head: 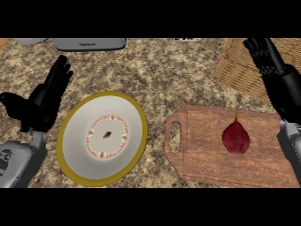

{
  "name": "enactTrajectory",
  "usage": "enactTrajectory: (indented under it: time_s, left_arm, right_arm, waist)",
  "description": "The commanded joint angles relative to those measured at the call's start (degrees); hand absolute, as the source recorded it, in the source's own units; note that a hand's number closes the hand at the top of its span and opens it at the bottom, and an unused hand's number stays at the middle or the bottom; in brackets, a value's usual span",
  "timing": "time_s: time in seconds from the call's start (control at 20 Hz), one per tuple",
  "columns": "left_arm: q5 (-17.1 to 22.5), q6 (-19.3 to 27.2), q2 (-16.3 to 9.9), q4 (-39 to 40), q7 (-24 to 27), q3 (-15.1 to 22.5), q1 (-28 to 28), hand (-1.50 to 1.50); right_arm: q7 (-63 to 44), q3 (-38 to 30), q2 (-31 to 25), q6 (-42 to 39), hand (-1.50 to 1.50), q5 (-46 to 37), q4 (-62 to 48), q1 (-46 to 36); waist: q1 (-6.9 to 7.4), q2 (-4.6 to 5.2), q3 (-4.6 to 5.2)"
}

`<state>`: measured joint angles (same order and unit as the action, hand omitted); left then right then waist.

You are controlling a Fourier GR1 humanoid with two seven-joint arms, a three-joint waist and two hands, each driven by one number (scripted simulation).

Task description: Pick the pear from the cutting board and place it in the basket

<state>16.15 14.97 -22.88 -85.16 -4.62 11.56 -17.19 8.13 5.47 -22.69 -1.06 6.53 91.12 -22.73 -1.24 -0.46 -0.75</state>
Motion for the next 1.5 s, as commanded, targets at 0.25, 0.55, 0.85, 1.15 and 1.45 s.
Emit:
enactTrajectory:
  time_s: [0.25,0.55,0.85,1.15,1.45]
  left_arm:
    - [0.7,-1.2,-5.7,3.9,-3.4,-4.5,4.3,0.00]
    - [4.1,-7.1,-7.1,7.6,-5.8,-6.9,3.9,0.00]
    - [2.3,-7.7,-4.7,5.9,-5.3,-7.1,6.9,0.00]
    - [2.0,-6.4,-4.6,7.4,-4.8,-8.0,5.6,0.00]
    - [1.5,-6.6,-3.7,8.9,-4.8,-7.5,4.5,0.00]
  right_arm:
    - [12.8,-22.4,3.1,-11.5,1.50,29.8,-10.5,2.7]
    - [32.7,-4.2,6.9,-7.3,-1.50,-2.2,-7.5,8.8]
    - [5.5,-7.2,5.1,-2.8,-1.50,4.8,9.9,9.0]
    - [-13.9,-10.0,-12.0,-9.6,-1.50,3.8,12.6,8.0]
    - [-28.0,-17.9,-29.4,-15.5,-1.50,1.0,7.3,3.9]
  waist:
    - [1.96,1.60,-0.12]
    - [1.52,0.59,0.74]
    - [0.78,0.21,0.81]
    - [-0.44,0.00,0.96]
    - [-0.56,0.29,1.00]
